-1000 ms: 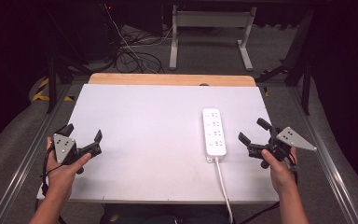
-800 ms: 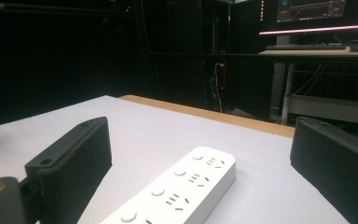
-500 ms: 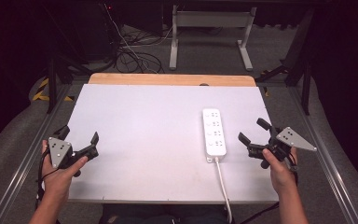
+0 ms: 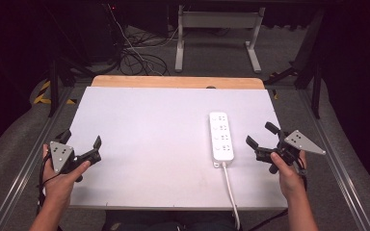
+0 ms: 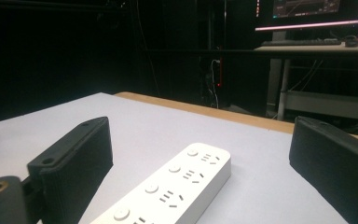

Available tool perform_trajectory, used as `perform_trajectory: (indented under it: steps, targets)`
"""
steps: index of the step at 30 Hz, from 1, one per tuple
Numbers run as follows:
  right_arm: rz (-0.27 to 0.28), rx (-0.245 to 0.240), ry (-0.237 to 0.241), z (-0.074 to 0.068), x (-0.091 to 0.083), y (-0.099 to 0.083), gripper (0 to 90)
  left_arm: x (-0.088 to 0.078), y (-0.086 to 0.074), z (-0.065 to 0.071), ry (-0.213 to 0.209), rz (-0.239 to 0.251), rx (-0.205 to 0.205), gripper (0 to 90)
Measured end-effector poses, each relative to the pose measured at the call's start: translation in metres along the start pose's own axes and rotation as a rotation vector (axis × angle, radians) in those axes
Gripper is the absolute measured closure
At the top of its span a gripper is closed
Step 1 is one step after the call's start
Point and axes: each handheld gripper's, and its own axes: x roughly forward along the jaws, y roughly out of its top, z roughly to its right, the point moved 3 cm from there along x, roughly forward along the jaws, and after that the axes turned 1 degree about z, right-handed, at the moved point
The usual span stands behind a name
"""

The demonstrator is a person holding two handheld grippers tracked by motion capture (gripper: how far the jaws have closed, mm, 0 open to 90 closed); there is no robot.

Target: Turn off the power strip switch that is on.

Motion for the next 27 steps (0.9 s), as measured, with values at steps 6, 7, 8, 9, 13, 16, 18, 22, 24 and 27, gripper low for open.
perform_trajectory:
  steps: [6,7,8,9,13,16,18,22,24,27]
  targets:
    - [-0.009,-0.007,0.005,-0.0011,0.0020,-0.0015,6.2,0.0008,-0.0004,-0.0004,-0.001,-0.001,-0.002,3.9]
    - [-0.007,-0.007,0.006,-0.0009,0.0018,-0.0014,6.2,0.0009,-0.0006,-0.0005,-0.002,-0.002,-0.007,3.8]
    - [-0.006,-0.002,0.005,-0.0006,0.0017,-0.0013,6.2,0.0010,-0.0006,-0.0010,0.000,-0.003,-0.006,3.8]
    - [-0.006,-0.002,0.002,-0.0001,0.0017,-0.0014,6.3,0.0012,-0.0006,-0.0012,0.000,-0.002,-0.006,3.8]
    - [-0.008,0.001,-0.001,0.0008,0.0021,-0.0024,6.5,0.0030,-0.0010,-0.0003,-0.004,-0.004,-0.009,3.8]
    - [-0.014,0.001,0.000,0.0007,0.0027,-0.0032,6.5,0.0039,-0.0011,0.0003,-0.005,-0.006,-0.002,3.8]
    - [-0.016,0.000,-0.003,0.0003,0.0027,-0.0034,6.5,0.0030,-0.0007,0.0010,-0.009,-0.004,0.000,3.8]
    - [-0.002,-0.002,0.003,-0.0007,0.0010,-0.0017,6.4,0.0019,-0.0003,0.0000,-0.006,-0.004,-0.001,3.8]
    - [-0.001,-0.004,-0.002,0.0003,0.0008,-0.0015,6.4,0.0034,-0.0003,-0.0002,-0.007,0.000,-0.008,3.8]
    - [-0.003,0.010,-0.008,0.0023,0.0016,-0.0024,6.5,0.0075,-0.0010,0.0004,-0.009,-0.007,-0.006,3.8]
